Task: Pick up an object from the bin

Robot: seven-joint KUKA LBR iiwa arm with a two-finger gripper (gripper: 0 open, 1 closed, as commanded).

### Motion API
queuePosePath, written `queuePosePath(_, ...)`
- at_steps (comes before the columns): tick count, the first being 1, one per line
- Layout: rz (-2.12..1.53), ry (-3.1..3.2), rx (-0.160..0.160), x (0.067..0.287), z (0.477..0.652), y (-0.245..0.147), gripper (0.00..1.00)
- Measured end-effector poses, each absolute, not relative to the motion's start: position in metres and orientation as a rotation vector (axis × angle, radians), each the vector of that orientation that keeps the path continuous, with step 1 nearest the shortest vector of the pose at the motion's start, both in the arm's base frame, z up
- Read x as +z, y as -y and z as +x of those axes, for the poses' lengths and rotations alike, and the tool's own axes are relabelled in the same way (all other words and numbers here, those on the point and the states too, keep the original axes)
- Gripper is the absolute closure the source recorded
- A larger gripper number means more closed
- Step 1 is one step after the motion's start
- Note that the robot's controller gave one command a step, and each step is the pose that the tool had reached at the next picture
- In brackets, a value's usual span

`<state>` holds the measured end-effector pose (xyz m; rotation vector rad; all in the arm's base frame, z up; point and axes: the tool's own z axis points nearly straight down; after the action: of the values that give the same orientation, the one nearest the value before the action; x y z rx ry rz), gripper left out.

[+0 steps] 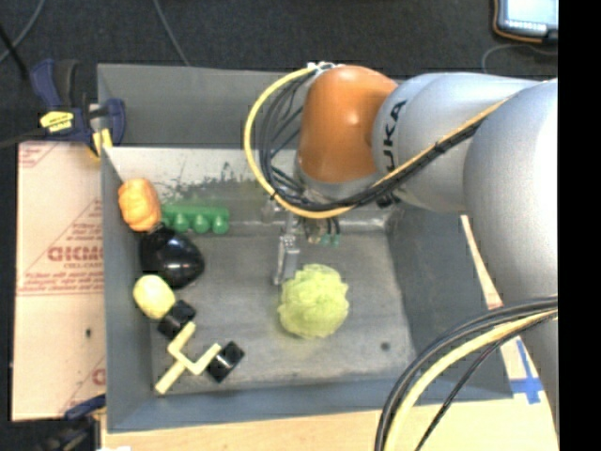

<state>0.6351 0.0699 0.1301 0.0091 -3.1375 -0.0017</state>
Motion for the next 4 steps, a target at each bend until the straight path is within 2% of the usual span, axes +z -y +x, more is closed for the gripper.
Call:
queuePosePath(1,0.008,3.145,-0.003,0.135,0.637,-0.07,0.0)
queuePosePath(2,-0.094,3.149,-0.007,0.119,0.633,-0.054,0.0)
queuePosePath(3,-0.195,3.137,0.0,0.087,0.626,-0.024,0.0)
queuePosePath(4,-0.032,3.15,-0.003,0.08,0.62,0.001,0.0)
